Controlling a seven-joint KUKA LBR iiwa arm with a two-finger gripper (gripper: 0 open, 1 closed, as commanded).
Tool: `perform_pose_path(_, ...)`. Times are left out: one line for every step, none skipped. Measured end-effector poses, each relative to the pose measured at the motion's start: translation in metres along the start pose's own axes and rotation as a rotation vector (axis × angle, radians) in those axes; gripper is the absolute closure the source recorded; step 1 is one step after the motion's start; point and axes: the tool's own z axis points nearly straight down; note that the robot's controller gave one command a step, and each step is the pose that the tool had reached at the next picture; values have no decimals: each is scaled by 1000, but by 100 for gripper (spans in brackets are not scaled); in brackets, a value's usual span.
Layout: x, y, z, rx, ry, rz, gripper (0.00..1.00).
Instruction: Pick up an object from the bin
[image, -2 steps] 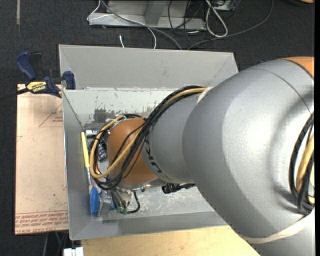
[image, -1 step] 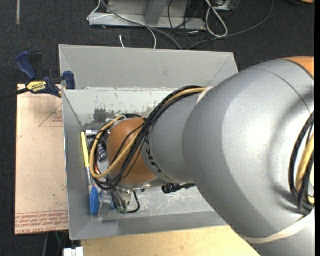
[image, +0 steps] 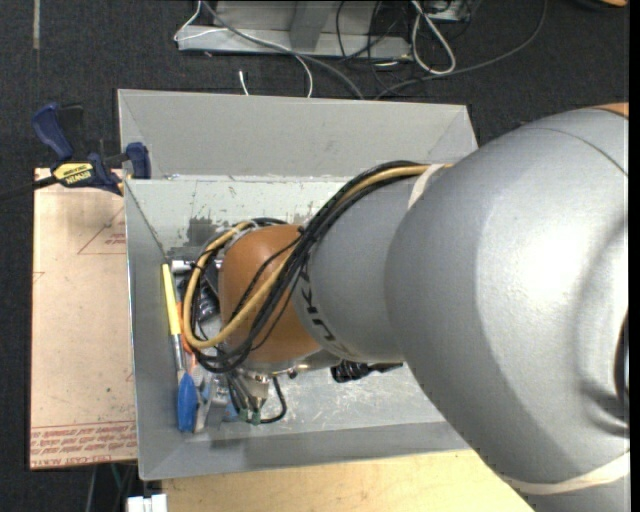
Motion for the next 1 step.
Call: perform_pose_path(-1,1,-39,-5,-7,-2,100)
